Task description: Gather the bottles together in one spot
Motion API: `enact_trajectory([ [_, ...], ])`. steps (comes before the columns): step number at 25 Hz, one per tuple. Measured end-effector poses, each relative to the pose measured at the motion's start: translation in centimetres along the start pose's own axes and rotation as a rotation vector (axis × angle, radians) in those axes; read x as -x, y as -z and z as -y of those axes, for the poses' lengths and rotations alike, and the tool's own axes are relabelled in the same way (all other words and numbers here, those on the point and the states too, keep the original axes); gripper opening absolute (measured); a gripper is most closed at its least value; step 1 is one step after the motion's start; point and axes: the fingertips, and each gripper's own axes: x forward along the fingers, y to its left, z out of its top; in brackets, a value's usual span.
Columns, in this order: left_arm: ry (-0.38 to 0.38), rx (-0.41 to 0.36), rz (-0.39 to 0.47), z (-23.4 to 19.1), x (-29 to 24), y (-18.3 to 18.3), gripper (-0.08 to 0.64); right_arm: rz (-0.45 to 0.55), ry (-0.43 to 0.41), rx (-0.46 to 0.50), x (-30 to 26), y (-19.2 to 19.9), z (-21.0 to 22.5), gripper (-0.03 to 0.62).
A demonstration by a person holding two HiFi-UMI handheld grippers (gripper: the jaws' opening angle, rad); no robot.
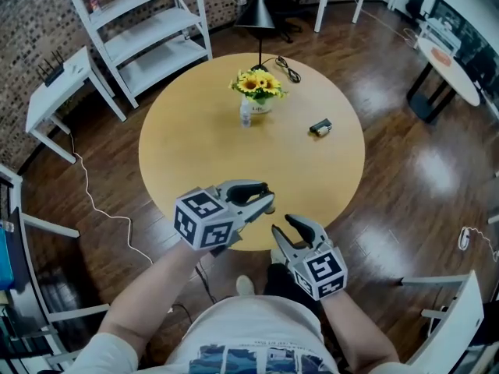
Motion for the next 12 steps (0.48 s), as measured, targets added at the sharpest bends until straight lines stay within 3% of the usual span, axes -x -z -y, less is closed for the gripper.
enact_trajectory([
  [4, -0.139, -0.027, -0.005, -5.0, -2.6, 0.0, 0.101, -0.035, 0.03, -0.051, 0.8, 2.0, 3.9, 0.169],
  [12, -0.386, -0.009, -0.021, -17.6, -11.4, -0.6, 0.101, -0.068, 0.079, -0.125, 1.0, 3.2, 15.1, 0.169],
])
